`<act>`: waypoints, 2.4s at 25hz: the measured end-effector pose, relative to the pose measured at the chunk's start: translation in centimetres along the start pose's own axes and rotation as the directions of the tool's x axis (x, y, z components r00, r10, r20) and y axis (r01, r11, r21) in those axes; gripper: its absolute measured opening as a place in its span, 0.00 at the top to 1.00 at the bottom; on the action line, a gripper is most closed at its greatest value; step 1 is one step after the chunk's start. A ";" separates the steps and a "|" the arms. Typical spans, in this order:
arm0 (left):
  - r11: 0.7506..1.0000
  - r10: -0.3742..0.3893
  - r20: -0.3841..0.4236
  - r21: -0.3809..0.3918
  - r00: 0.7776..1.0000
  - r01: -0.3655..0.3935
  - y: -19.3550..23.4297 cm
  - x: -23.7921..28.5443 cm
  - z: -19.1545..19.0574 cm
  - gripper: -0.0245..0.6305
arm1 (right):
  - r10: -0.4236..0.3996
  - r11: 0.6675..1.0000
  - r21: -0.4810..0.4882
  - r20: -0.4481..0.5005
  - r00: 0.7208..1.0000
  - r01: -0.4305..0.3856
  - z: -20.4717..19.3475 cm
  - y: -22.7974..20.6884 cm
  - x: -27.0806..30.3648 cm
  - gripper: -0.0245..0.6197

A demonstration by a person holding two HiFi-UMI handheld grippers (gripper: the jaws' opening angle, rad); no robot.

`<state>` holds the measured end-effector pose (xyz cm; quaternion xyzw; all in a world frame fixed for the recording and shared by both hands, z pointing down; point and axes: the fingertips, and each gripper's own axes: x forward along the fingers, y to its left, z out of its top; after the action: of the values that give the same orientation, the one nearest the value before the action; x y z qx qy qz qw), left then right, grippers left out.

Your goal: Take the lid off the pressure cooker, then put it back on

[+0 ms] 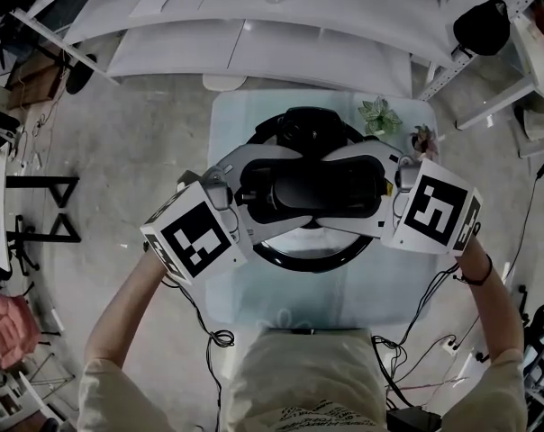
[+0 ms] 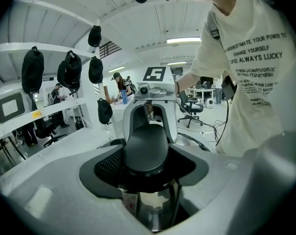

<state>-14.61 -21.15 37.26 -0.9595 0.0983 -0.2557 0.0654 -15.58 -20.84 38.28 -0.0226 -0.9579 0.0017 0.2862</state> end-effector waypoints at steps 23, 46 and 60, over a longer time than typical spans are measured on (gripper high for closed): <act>1.000 0.002 -0.035 0.029 0.999 -0.001 -0.3 -0.9 1.8 0.52 | -0.015 1.000 0.000 0.017 1.000 0.015 1.7 0.7 -1.1 0.54; 0.987 -0.022 -0.026 0.159 0.999 0.026 -5.1 -0.9 8.5 0.52 | -0.124 0.992 -0.015 0.040 0.991 0.125 3.6 5.9 -6.9 0.54; 0.979 -0.077 -0.028 0.189 0.997 0.081 -12.6 5.0 13.1 0.52 | -0.175 0.984 0.028 0.034 0.984 0.174 -1.2 12.5 -13.6 0.54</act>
<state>-1.84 -9.06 30.61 -0.9493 0.0359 -0.2764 0.1453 -3.07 -8.94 31.61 0.0649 -0.9611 -0.0109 0.2682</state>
